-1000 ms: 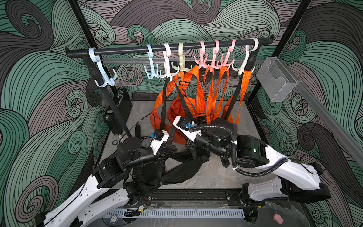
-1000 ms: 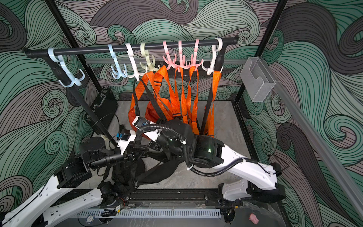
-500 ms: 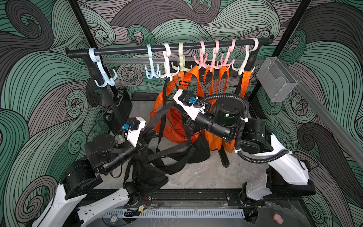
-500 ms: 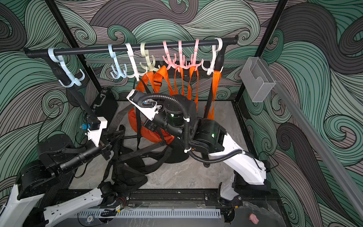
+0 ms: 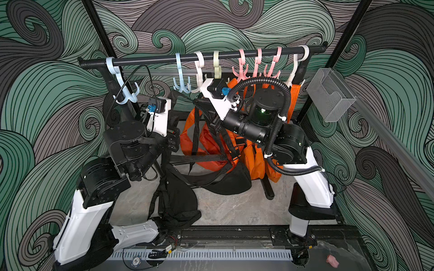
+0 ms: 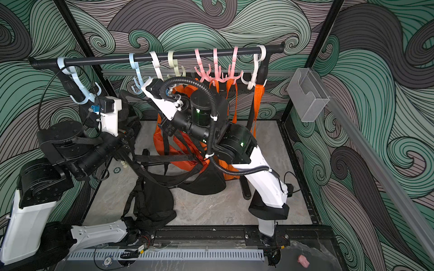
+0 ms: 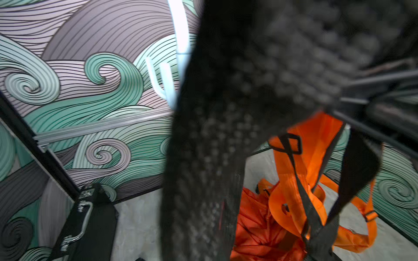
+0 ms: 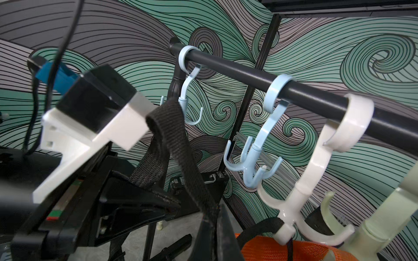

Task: Hang the bag on a hook
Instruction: Hang the bag on the hook.

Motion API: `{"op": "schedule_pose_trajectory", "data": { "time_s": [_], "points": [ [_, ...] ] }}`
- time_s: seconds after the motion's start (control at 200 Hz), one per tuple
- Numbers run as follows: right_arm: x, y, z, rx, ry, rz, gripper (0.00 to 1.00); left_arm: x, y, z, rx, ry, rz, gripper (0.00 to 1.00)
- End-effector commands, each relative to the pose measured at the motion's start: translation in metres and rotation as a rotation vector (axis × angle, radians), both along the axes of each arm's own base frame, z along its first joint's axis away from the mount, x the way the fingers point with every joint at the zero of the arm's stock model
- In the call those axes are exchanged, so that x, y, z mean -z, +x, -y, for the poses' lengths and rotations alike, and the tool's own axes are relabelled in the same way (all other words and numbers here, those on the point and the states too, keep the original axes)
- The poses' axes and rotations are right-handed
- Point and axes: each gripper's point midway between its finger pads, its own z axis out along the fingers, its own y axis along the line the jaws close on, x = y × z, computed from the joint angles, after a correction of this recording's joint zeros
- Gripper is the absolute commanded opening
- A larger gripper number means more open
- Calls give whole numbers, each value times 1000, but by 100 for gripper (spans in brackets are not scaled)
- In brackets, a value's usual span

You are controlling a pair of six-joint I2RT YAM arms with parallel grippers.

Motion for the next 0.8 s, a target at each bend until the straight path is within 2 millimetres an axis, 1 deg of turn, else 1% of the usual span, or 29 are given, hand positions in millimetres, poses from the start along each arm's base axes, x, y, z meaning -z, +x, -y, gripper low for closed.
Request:
{"op": "schedule_pose_trajectory", "data": {
  "time_s": [0.0,0.09,0.19,0.3,0.39,0.435,0.515,0.655,0.735,0.74,0.75,0.795],
  "points": [
    [-10,-1,-5,-62,61,-13,0,-16,10,-24,-144,61,26,0],
    [-12,-1,-11,-86,87,-20,0,-21,22,-28,-197,94,22,0],
    [-12,-2,-17,-111,103,-31,0,-25,30,-39,-247,79,7,0],
    [-11,0,-21,-116,110,-37,0,-21,37,-53,-286,51,-16,0],
    [-9,4,-25,-115,115,-39,0,-13,48,-55,-299,58,-47,0],
    [-10,5,-26,-113,121,-39,0,-9,54,-55,-298,59,-63,0],
    [-12,8,-26,-115,136,-39,0,-7,61,-53,-290,51,-77,0],
    [-13,16,-25,-105,155,-43,0,-10,67,-44,-250,40,-86,0],
    [-14,20,-24,-106,166,-52,0,-13,66,-43,-243,30,-82,0],
    [-14,21,-24,-106,167,-53,0,-9,72,-40,-243,39,-93,0],
    [-13,22,-24,-104,166,-55,0,-5,76,-37,-243,47,-105,0],
    [-12,25,-24,-104,168,-63,0,-1,80,-36,-248,57,-117,0]
  ]
}}
